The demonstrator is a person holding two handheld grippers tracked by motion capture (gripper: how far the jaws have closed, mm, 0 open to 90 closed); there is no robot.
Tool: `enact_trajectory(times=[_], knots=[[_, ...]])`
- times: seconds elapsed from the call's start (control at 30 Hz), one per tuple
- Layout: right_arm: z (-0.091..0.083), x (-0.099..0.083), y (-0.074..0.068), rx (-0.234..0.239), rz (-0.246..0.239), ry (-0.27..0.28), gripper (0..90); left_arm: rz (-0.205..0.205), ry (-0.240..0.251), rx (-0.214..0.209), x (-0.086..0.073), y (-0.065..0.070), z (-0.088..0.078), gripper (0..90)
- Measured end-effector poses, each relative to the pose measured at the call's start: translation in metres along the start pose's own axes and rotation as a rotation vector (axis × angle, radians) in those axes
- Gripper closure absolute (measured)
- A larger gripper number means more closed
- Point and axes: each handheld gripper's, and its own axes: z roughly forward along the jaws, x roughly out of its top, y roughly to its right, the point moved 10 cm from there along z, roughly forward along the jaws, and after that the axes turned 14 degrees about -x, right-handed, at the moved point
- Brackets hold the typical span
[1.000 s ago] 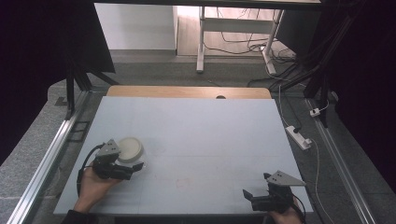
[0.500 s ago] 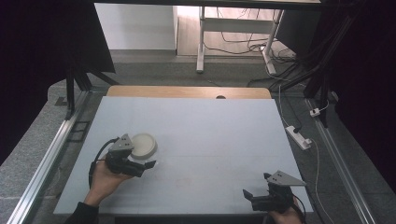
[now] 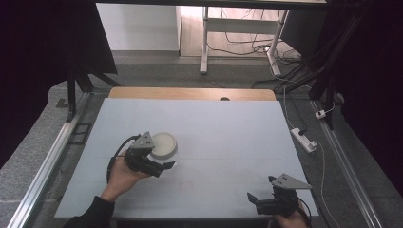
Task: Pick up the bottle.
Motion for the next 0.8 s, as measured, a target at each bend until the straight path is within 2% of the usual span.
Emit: enact_trajectory(times=[0.8], knots=[[0.000, 0.000, 0.000, 0.001, 0.000, 0.000, 0.0, 0.053, -0.025, -0.080, 0.031, 0.012, 0.040, 7.3]])
